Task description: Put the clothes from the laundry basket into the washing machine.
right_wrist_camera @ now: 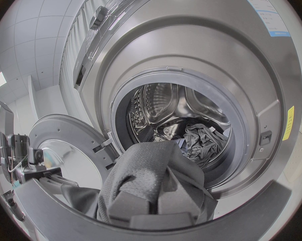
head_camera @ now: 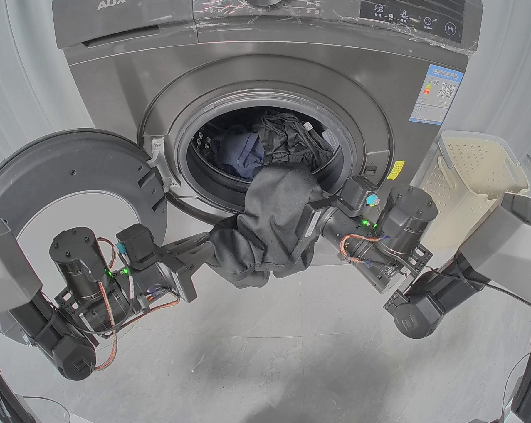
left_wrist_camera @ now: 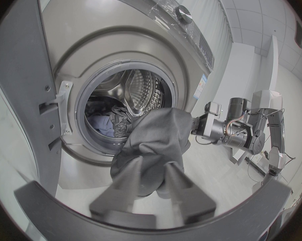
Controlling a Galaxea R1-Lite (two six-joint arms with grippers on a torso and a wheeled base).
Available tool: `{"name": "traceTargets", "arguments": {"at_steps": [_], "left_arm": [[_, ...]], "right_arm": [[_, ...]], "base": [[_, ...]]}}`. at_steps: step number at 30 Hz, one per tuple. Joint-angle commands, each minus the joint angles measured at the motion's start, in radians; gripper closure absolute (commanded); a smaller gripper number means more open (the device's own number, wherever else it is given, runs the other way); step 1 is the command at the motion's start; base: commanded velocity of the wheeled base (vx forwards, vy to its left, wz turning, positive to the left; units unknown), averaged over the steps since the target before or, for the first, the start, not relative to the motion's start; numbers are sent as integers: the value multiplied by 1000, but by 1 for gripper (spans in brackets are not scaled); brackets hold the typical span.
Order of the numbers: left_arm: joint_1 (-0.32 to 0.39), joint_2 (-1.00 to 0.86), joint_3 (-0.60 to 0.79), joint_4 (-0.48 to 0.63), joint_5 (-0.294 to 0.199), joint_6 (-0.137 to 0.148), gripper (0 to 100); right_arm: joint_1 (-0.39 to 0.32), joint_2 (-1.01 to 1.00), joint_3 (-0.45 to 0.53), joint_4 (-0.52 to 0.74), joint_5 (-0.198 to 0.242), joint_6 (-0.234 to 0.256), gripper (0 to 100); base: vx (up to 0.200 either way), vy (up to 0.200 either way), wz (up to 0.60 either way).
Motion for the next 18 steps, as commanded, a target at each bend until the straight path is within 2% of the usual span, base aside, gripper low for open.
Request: {"name": "traceTargets", "arguments": {"at_steps": [1, 4, 6, 8, 10, 18], "left_arm": [[1, 36, 11, 0, -5, -1, 0], [-5, 53, 60, -2, -13, 5, 0], [-14, 69, 80, -2, -34, 27, 0], [-18, 79, 82, -2, -42, 64, 0], [-18, 81, 85, -2, -46, 85, 0], [-31, 88, 121, -2, -46, 93, 0]], "right_arm": [[-12, -10, -14, 3, 1, -1, 100], [-23, -13, -32, 6, 1, -1, 100], [-32, -26, -48, 9, 3, -1, 100], [-35, -32, -55, 10, 3, -1, 100], [-37, -38, -58, 13, 1, -1, 100], [-40, -32, -83, 27, 1, -1, 100]], "base": [[0, 0, 0], [0, 0, 0], [0, 0, 0], [0, 0, 0], [0, 0, 0], [0, 0, 0]]}}
